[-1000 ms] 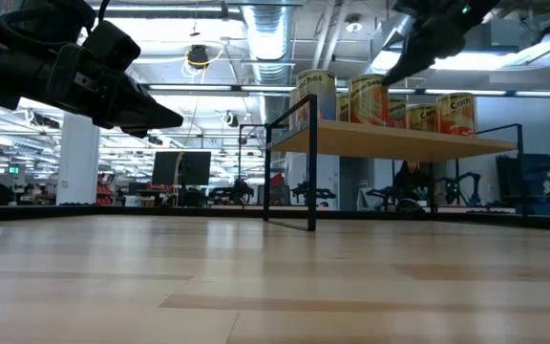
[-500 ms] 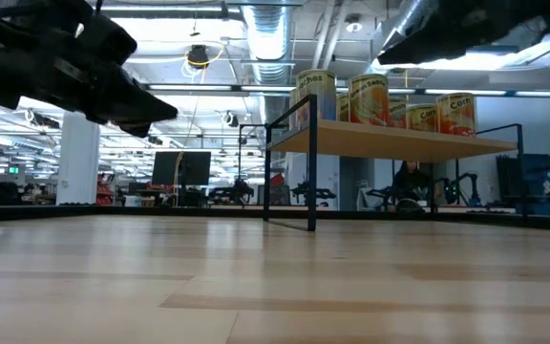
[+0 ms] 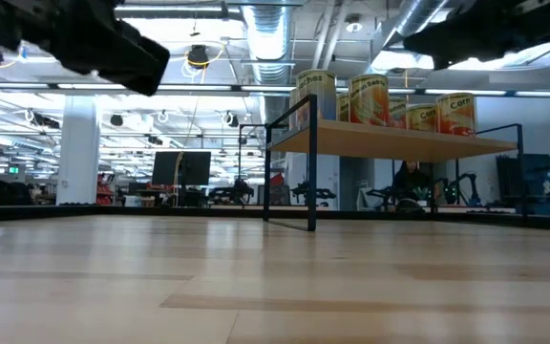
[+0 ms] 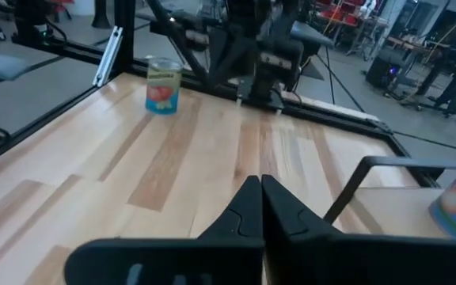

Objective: Pick and place cans onto a shelf
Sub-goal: Put the canned tomatoes aligned with the other canned tomatoes on the shelf

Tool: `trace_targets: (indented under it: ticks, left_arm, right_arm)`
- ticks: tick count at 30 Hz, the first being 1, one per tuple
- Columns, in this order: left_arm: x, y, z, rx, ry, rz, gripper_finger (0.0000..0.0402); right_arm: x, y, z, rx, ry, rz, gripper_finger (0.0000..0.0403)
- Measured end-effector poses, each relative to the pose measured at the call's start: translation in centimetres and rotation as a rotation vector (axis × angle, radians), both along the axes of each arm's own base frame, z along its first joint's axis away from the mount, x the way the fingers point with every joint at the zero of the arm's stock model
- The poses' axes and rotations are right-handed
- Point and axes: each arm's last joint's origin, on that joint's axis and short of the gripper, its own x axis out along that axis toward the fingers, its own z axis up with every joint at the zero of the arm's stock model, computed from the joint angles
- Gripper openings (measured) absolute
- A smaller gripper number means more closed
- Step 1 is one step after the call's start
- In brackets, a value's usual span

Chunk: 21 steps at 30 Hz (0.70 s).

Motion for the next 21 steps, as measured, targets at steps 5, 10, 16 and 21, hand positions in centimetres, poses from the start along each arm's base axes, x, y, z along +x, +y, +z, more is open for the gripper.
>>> trace_targets:
  ticks: [5,10,16,21]
  left_arm:
    - [0.0,-1.7,2.5,0.055,0.198,0.005,0.0000]
    - [-0.9,-2.9,4.9,0.057,0.353,-0.005,0.0001]
    - [-2.2,-4.8,7.0,0.003,0.498,-0.002,0.0032]
    - [-2.5,-6.8,7.8,0.093,0.600,-0.002,0.0070]
  right_arm:
    - [-0.3,1.6,-0.6,-0.009,0.035,-0.010,0.0009]
    - [-0.3,3.0,-1.7,-0.013,0.077,-0.050,0.0008]
    - [0.0,4.6,-3.0,-0.043,0.096,-0.080,0.0009]
    - [0.5,5.0,-3.8,-0.055,0.106,-0.082,0.0009]
